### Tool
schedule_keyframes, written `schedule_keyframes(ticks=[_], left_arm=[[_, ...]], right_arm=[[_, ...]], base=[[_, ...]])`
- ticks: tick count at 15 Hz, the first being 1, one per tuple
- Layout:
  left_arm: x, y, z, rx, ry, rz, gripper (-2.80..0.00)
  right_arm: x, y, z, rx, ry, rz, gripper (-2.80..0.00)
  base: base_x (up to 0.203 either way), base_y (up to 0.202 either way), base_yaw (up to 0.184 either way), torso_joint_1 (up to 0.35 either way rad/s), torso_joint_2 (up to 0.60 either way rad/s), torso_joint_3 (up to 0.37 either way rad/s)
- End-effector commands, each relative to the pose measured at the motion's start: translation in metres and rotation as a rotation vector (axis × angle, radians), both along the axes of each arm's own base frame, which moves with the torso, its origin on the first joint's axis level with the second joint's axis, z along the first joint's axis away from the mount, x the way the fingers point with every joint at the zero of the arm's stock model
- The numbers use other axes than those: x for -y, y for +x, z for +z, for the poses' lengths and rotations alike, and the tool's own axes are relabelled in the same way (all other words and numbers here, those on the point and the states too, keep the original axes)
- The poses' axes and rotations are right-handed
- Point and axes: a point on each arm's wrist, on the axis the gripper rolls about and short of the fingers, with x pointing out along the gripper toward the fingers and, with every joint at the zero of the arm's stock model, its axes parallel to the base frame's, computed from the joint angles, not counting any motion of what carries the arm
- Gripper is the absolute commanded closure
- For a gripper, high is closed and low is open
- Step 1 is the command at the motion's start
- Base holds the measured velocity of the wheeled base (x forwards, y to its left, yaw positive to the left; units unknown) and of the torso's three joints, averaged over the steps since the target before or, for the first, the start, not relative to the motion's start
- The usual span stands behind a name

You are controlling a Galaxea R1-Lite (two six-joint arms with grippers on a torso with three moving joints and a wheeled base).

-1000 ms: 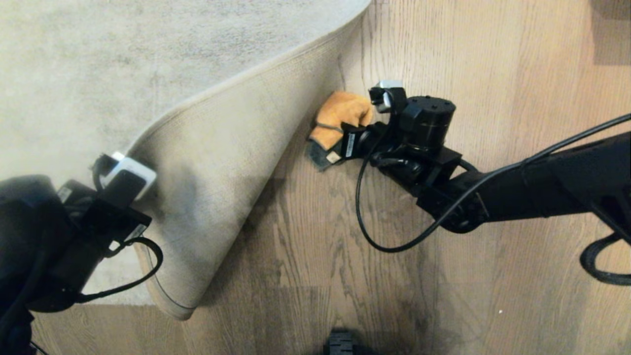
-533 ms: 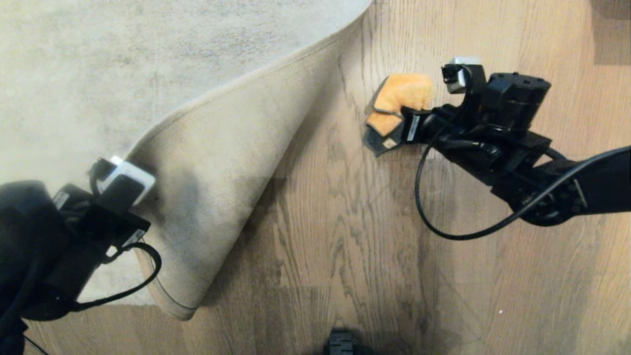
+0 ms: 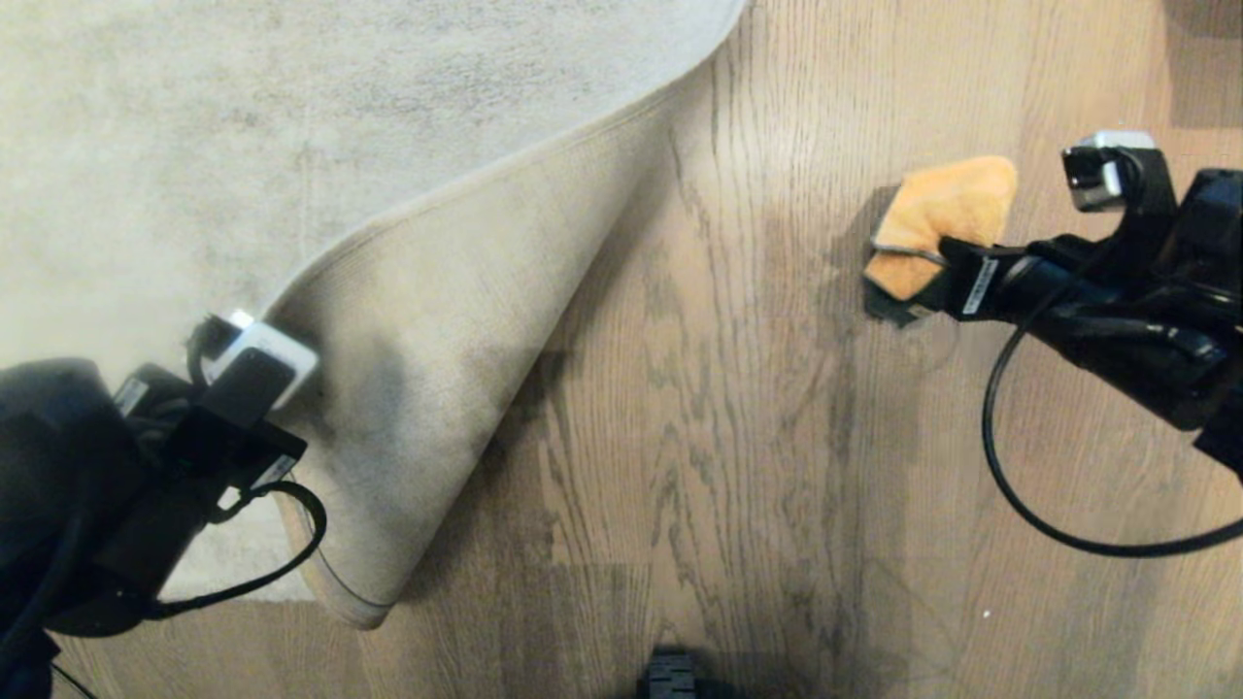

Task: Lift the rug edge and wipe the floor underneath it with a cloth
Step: Wipe the floor under the carpet with a rag

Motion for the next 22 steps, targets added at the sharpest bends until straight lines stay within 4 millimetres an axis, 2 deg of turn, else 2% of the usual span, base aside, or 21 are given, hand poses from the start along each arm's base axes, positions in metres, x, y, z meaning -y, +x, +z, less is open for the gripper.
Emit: schedule_keyframes(ticks=[1, 3, 5, 9, 14, 22], left_arm=[[0.000, -0.001, 0.000, 0.001, 0.005, -0.001, 0.00], [0.000, -0.001, 0.000, 0.003, 0.005, 0.002, 0.00], [0.000, 0.000, 0.002, 0.010, 0.006, 0.001, 0.00], [0.000, -0.003, 0.002, 0.013, 0.006, 0.002, 0.00], [0.001, 0.000, 0.004, 0.020, 0.004, -0.006, 0.00], [0.001, -0.001, 0.003, 0.014, 0.005, -0.005, 0.00]], right_arm=[[0.026, -0.040, 0.000, 0.026, 0.004, -0.065, 0.00], [0.044, -0.065, -0.006, 0.039, -0.012, -0.121, 0.00], [0.052, -0.094, -0.012, 0.056, -0.035, -0.139, 0.00], [0.066, -0.147, -0.039, 0.054, -0.067, -0.204, 0.00], [0.069, -0.189, -0.074, 0.026, -0.113, -0.216, 0.00], [0.072, -0.260, -0.118, -0.005, -0.147, -0.220, 0.00]], base=[[0.000, 0.000, 0.000, 0.000, 0.00, 0.000], [0.000, 0.000, 0.000, 0.000, 0.00, 0.000], [0.000, 0.000, 0.000, 0.000, 0.00, 0.000], [0.000, 0.000, 0.000, 0.000, 0.00, 0.000], [0.000, 0.000, 0.000, 0.000, 0.00, 0.000], [0.000, 0.000, 0.000, 0.000, 0.00, 0.000]])
